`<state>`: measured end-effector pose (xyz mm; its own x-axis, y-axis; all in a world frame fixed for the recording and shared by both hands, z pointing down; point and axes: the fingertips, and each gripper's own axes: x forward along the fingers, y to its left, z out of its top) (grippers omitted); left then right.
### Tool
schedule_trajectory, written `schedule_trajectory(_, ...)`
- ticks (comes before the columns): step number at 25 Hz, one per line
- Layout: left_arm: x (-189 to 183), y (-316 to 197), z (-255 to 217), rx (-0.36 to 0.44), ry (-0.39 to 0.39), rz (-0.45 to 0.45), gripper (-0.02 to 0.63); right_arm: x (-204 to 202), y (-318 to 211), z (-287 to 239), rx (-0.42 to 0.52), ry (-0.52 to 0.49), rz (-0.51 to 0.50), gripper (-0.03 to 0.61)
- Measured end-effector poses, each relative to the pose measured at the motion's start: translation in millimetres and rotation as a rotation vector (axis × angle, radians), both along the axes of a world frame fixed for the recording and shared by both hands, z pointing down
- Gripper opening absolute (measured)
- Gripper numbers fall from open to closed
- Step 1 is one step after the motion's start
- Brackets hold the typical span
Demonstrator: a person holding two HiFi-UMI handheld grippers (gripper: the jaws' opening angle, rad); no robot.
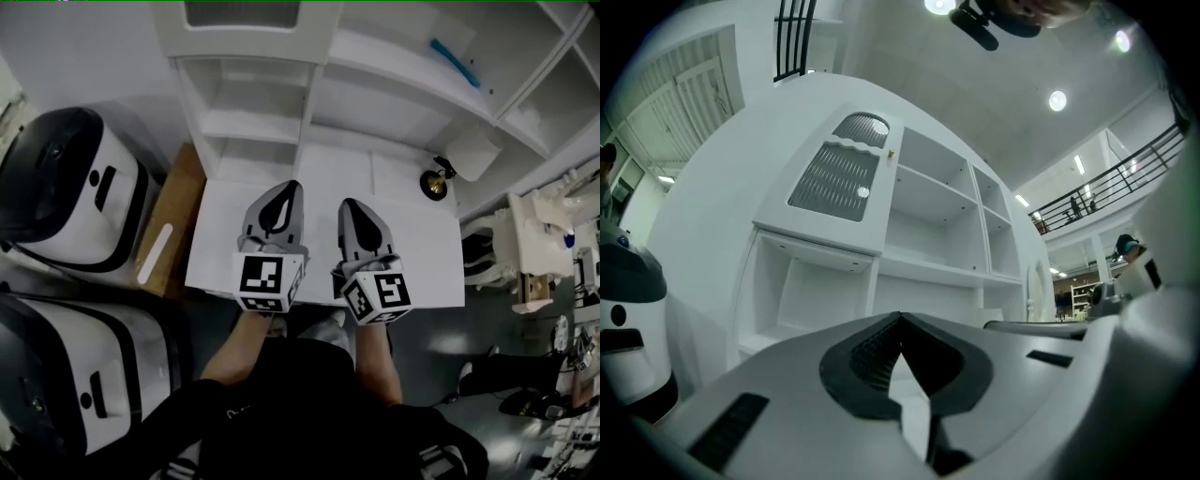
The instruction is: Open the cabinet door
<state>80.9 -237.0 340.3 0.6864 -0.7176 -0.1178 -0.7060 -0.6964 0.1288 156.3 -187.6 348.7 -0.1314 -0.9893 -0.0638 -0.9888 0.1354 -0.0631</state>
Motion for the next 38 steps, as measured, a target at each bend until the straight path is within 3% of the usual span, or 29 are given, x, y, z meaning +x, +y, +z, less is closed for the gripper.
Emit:
schedule_trajectory(15,14,-43,-29,0.007,-0.042,-0.118,0.011,22,-52,-71,0.184,-0.003,-0.102,0.021)
schedule_trajectory(32,18,-88,-58,0.040,-0.049,-0.239,0.011,18,-126,-128,0.258,0.077,-0.297,0.025)
schedule_trajectory(38,18,-100,-66,0.053,-0.057,-0.268,0.011,16,-148,-146,0.274,0.098,-0.349,0.077)
